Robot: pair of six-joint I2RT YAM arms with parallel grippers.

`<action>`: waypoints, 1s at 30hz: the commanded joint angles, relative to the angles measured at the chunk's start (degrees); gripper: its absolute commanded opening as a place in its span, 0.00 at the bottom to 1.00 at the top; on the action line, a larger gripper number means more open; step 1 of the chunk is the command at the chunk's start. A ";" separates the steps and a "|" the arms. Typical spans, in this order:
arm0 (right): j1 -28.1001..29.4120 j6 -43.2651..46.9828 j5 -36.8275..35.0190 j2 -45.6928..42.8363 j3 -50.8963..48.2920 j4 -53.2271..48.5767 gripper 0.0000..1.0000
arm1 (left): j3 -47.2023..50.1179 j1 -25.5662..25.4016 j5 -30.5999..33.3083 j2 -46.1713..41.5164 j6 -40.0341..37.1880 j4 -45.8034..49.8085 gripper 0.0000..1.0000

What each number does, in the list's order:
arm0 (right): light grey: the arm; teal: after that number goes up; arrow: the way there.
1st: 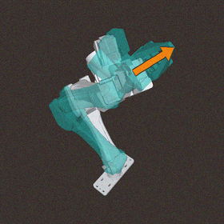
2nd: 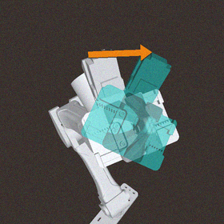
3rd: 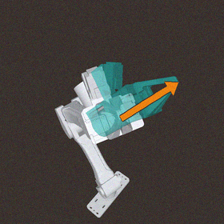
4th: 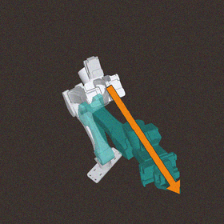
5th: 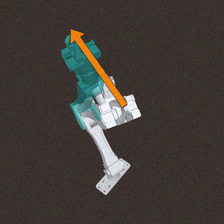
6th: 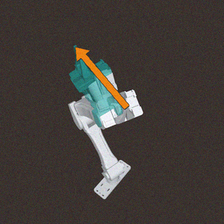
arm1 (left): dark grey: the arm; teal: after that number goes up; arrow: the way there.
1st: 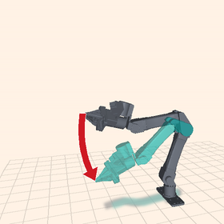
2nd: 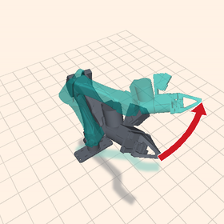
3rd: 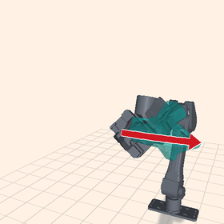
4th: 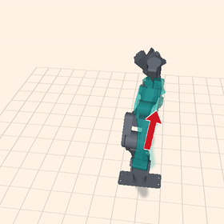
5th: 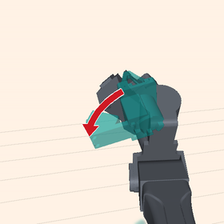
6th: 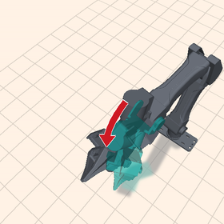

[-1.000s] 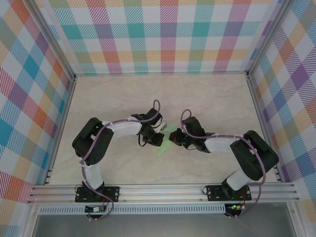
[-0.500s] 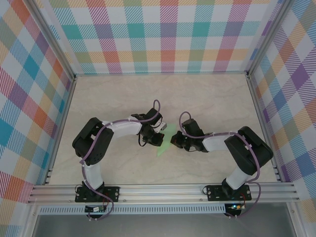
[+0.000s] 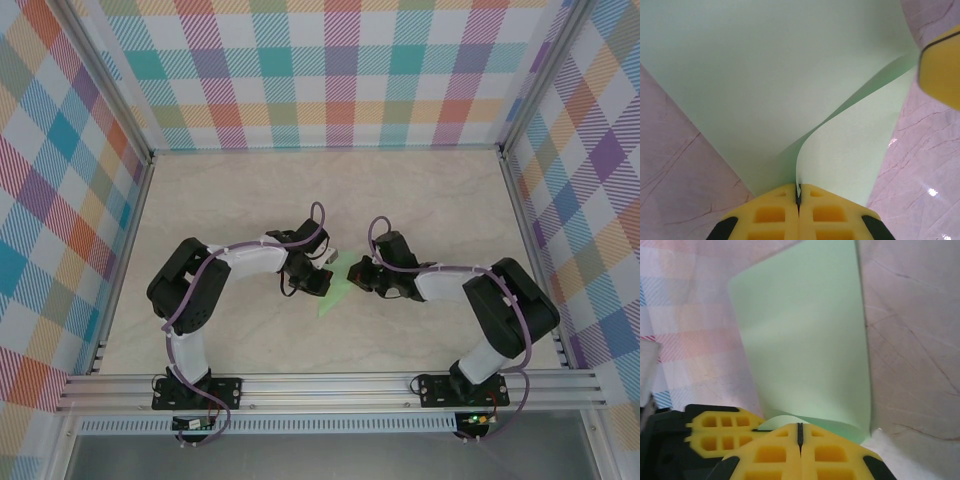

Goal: Fold a paper plane with a square sheet of paper (pick it up from the middle)
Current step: Third fold the triangle at the center of the table.

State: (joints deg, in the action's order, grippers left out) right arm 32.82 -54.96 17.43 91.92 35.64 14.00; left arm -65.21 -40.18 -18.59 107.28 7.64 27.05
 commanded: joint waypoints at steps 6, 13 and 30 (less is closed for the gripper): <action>-0.82 1.23 -3.26 3.28 -2.18 -2.46 0.00 | 0.81 0.05 0.48 2.84 -1.22 1.43 0.00; -2.10 -0.10 2.06 1.41 -2.31 1.31 0.00 | 0.79 0.02 0.49 2.93 -1.32 1.60 0.00; -4.25 0.82 3.36 7.48 -2.77 5.00 0.00 | 1.05 0.05 0.66 2.58 -1.31 1.78 0.00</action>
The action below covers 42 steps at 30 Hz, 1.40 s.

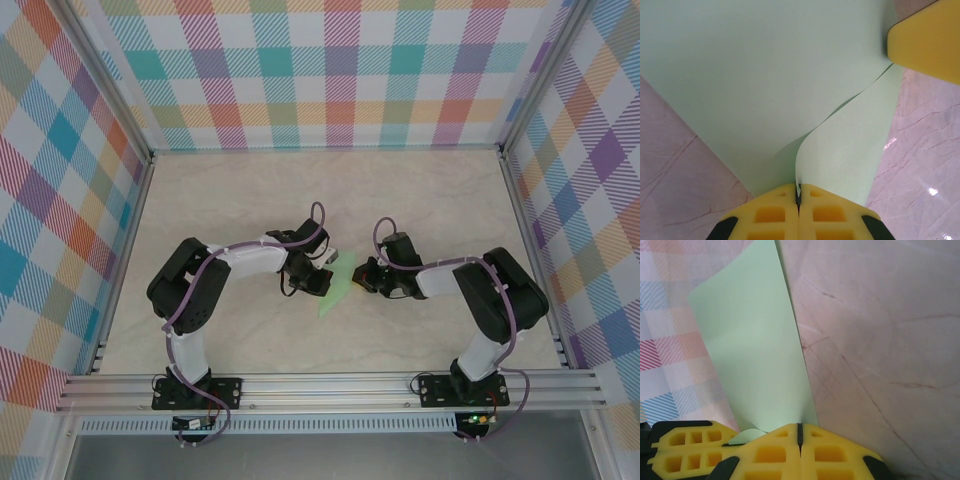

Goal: Fold a paper plane with a square sheet of paper (pick it up from the middle)
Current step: Third fold the triangle at the center of the table.

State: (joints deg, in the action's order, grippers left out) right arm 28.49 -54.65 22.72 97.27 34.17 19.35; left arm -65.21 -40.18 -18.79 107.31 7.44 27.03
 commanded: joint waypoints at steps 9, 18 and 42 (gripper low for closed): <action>0.07 3.79 -3.65 -8.52 1.39 -9.96 0.00 | 0.86 0.02 1.21 2.38 -1.05 2.07 0.00; 2.91 1.56 4.34 -7.77 2.71 -4.86 0.02 | 0.43 0.03 0.64 2.58 -0.76 1.71 0.01; 5.00 -1.41 -1.57 1.52 1.15 -7.07 0.00 | 0.88 0.24 14.23 -12.04 11.95 7.29 0.41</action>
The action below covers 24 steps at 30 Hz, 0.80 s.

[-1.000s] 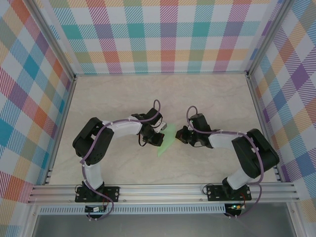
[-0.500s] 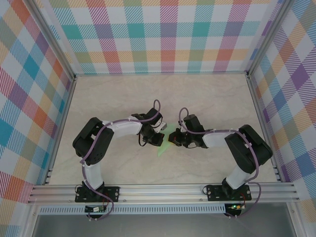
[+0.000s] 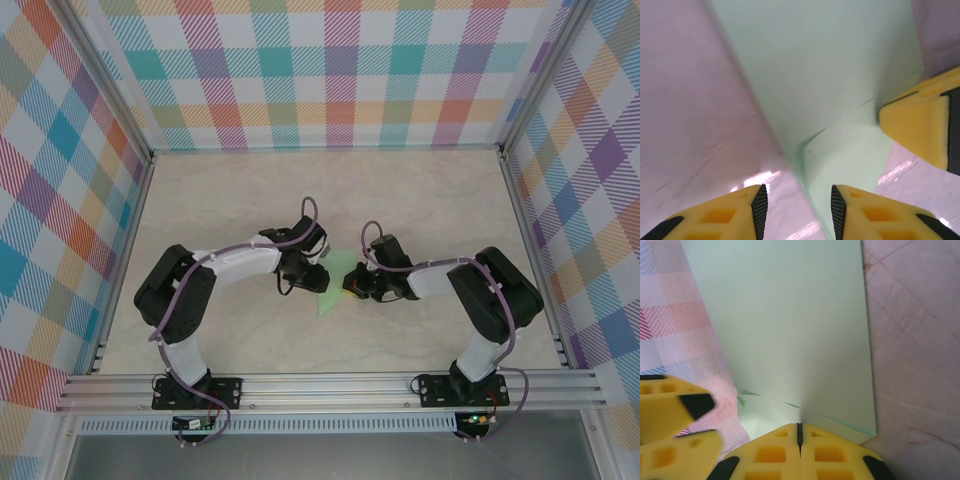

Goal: Fold a paper plane with a square sheet of paper (pick it up from the middle)
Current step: Third fold the triangle at the center of the table.

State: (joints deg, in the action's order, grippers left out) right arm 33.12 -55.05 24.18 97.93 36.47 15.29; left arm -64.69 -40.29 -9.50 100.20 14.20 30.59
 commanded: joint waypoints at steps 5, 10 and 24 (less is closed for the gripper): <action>0.36 -1.25 -4.35 -0.30 -0.76 -4.42 0.00 | 5.82 -0.27 -9.87 -9.76 14.11 -5.17 0.28; 0.36 -0.28 -3.89 0.07 1.13 -6.41 0.00 | 8.94 -2.40 -20.36 -6.20 20.25 -14.12 0.17; 0.37 1.55 -5.00 0.49 2.31 -10.01 0.00 | 12.32 -2.13 -22.43 1.97 19.80 -19.51 0.13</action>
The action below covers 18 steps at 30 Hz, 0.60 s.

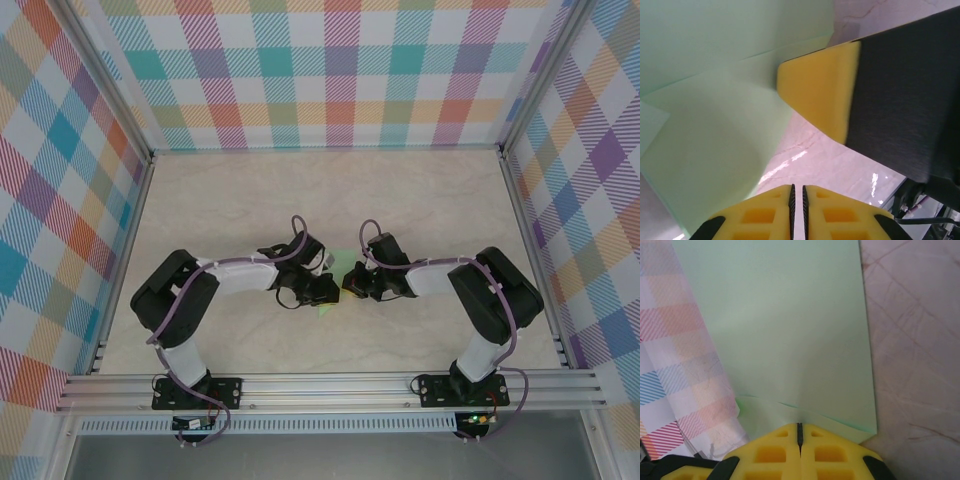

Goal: Fold a paper plane with a square sheet of paper (pick it up from the middle)
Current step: Third fold the triangle at the center of the table.

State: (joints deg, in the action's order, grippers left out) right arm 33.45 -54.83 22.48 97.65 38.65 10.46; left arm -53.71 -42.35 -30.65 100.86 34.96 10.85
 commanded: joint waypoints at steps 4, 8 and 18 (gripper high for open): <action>0.03 2.16 -4.28 0.77 0.21 -6.83 0.00 | 3.99 0.63 0.37 1.41 -2.29 2.02 0.12; 0.03 2.80 -5.23 0.53 0.19 -8.25 0.00 | 7.20 1.67 0.64 0.33 -2.25 1.91 0.12; 0.03 3.32 -6.04 0.67 0.19 -9.67 0.00 | 12.94 1.83 -0.25 -3.08 -1.22 2.34 0.12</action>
State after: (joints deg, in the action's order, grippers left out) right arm 33.71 -53.06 21.56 97.56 39.62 7.88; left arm -44.14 -40.93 -31.73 97.78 33.63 5.61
